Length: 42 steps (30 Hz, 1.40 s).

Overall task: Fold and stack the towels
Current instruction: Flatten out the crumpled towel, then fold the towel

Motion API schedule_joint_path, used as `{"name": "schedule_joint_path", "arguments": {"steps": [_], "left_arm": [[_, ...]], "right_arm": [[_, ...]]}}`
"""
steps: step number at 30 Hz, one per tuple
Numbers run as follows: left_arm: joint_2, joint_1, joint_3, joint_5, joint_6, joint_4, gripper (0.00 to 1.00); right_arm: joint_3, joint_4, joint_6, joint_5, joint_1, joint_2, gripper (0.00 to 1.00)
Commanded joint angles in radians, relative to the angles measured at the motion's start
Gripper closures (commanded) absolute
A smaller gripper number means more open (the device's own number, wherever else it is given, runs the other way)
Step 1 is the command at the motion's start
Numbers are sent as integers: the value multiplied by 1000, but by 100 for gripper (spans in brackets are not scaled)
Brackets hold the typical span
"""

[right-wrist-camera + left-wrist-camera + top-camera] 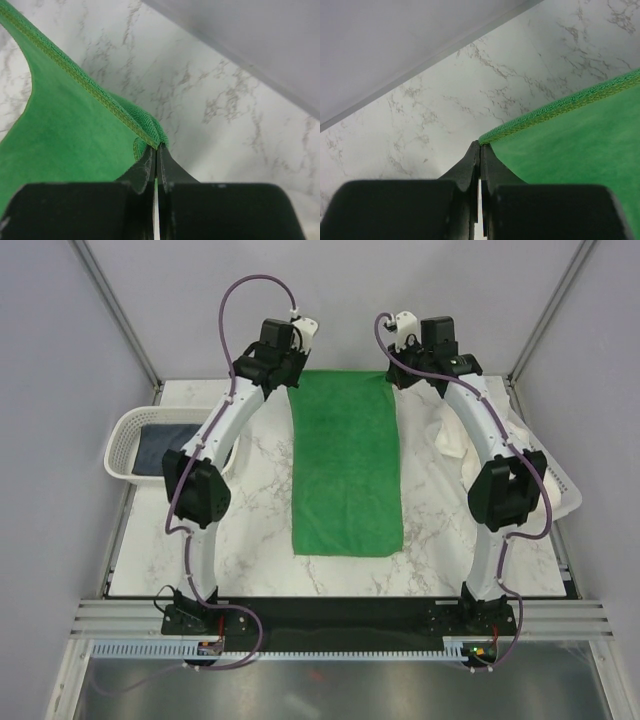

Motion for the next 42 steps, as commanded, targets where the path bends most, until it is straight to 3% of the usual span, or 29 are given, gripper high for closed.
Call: {"name": "schedule_joint_path", "arguments": {"steps": [1, 11, 16, 20, 22, 30, 37, 42], "left_arm": [[62, 12, 106, -49, 77, 120, 98], [85, 33, 56, 21, 57, 188, 98], [30, 32, -34, 55, 37, 191, 98], [-54, 10, -140, 75, 13, 192, 98], [-146, -3, -281, 67, 2, 192, 98], [-332, -62, -511, 70, -30, 188, 98], [-505, -109, -780, 46, -101, 182, 98], [-602, -137, -909, 66, -164, 182, 98]], "right_arm": [[55, 78, -134, 147, -9, 50, 100], [-64, 147, -360, 66, -37, 32, 100], [-145, 205, -377, 68, -39, -14, 100], [-260, 211, -362, 66, -20, -100, 100], [-369, 220, -350, 99, 12, -198, 100], [-504, 114, -310, 141, 79, -363, 100], [-748, 89, -175, 184, 171, -562, 100], [-833, 58, -26, 163, 190, -662, 100]]}}
